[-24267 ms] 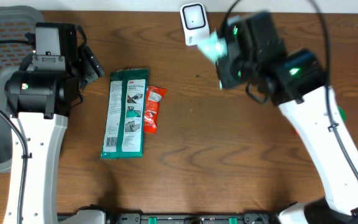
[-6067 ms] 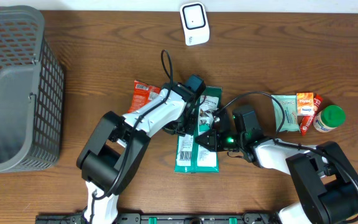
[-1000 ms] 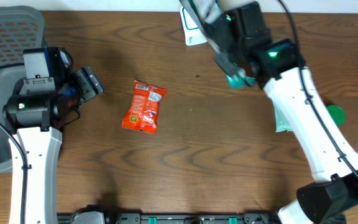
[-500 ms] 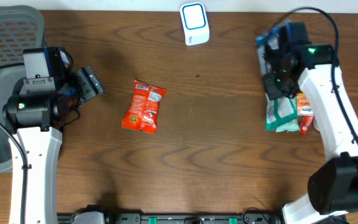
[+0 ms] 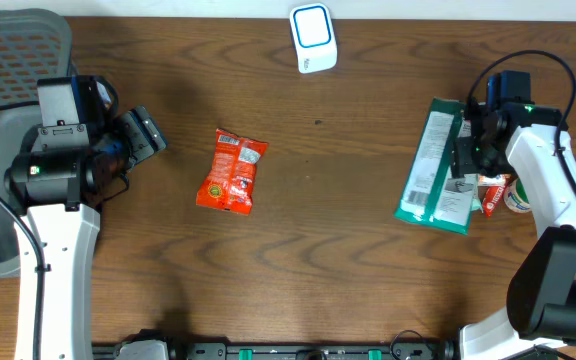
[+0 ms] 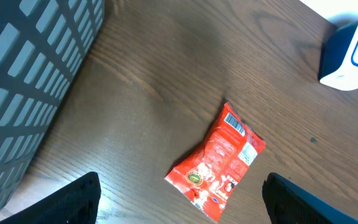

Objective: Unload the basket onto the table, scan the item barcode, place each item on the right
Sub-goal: 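Carry the glove packet to the right edge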

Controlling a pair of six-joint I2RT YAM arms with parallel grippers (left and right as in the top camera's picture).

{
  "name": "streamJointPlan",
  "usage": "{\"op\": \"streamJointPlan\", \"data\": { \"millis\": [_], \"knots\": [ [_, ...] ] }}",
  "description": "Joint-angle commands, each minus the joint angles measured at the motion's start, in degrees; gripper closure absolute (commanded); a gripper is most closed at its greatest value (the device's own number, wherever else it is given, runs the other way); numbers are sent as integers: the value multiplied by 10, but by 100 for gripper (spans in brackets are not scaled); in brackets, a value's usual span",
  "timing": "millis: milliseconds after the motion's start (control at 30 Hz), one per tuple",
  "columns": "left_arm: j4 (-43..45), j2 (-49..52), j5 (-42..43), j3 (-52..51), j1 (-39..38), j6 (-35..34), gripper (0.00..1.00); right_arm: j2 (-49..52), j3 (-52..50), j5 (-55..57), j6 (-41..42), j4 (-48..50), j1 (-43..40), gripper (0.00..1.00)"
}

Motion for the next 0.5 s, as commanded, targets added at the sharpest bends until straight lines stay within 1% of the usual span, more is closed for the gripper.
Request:
{"op": "streamJointPlan", "data": {
  "millis": [0,67,133,200,267,333,367,400,467],
  "knots": [
    [0,0,-9,3,3,1,16,0,-1,3,-1,2,-6,17],
    [0,0,-9,3,3,1,16,0,-1,6,-1,6,-6,16],
    [0,0,-9,3,3,1,16,0,3,-37,7,9,-3,18],
    [0,0,-9,3,3,1,16,0,7,-127,27,16,3,19],
    [0,0,-9,3,3,1,16,0,7,-228,27,25,9,17],
    [0,0,-9,3,3,1,16,0,7,-314,27,33,15,14],
    [0,0,-9,3,3,1,16,0,7,-350,27,38,18,10],
    [0,0,-9,3,3,1,16,0,7,-387,27,42,21,1],
    [0,0,-9,3,3,1,16,0,7,-456,27,47,29,1]
  ]
}}
